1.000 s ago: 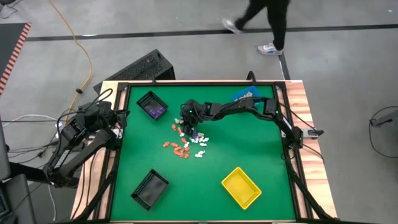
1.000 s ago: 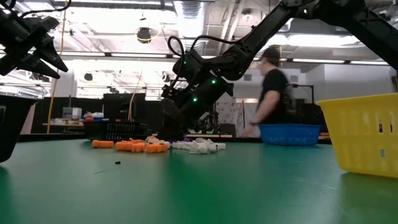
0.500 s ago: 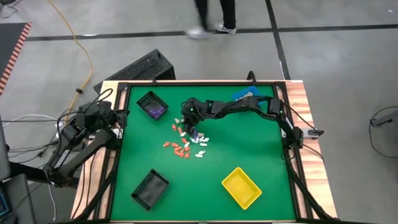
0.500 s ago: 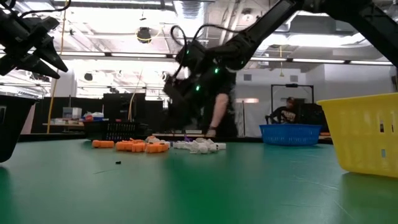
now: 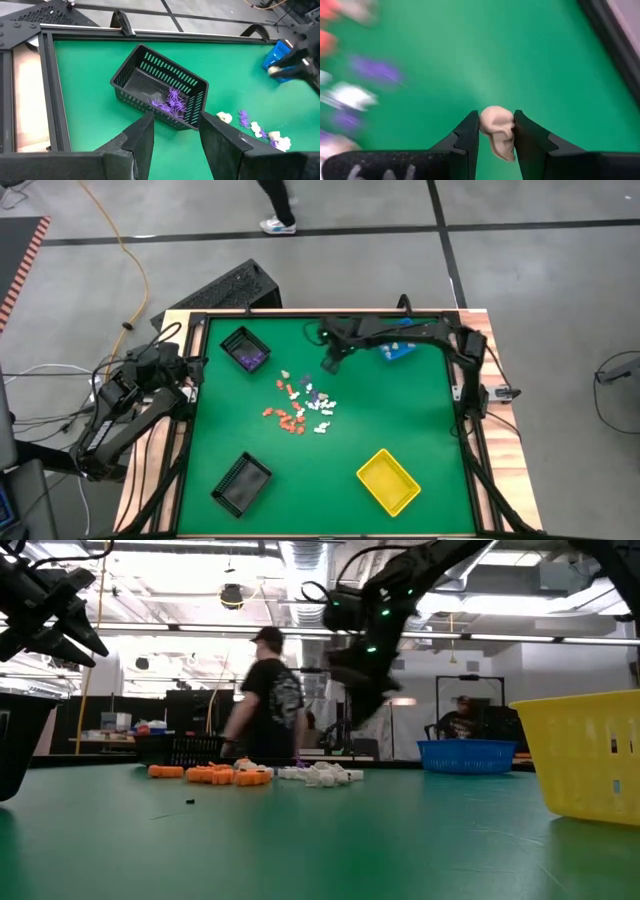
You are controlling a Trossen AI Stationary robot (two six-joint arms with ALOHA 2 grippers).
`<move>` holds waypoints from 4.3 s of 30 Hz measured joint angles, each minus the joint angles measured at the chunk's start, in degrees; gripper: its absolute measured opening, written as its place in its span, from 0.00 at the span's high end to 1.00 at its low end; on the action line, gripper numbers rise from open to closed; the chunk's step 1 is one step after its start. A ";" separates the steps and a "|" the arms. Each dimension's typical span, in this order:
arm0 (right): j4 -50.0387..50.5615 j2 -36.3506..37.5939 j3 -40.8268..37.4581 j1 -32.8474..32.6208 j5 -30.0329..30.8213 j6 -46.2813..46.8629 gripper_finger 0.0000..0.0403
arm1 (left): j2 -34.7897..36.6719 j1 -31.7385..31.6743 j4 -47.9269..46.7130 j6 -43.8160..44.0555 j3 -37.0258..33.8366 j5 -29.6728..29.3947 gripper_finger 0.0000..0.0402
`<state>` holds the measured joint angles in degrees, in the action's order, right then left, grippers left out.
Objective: Sort Halloween decoration
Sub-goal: Put the skull toy into the blue basket
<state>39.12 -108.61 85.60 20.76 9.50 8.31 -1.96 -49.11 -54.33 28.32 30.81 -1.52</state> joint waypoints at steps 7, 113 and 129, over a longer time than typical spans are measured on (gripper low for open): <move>17.01 5.93 -3.11 5.40 7.50 5.61 0.69 | 0.00 -0.02 0.01 0.00 0.00 -0.04 0.64; -28.03 -18.09 11.32 -8.76 -6.81 9.38 0.73 | -0.02 0.01 -0.26 -0.22 0.00 1.07 0.64; 16.54 8.77 11.50 -2.36 -1.17 -5.10 0.72 | -0.02 -0.02 -0.24 -0.20 0.00 1.05 0.64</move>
<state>55.66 -99.85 97.10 18.40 8.33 3.21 -1.98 -49.12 -54.57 28.12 30.81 -0.47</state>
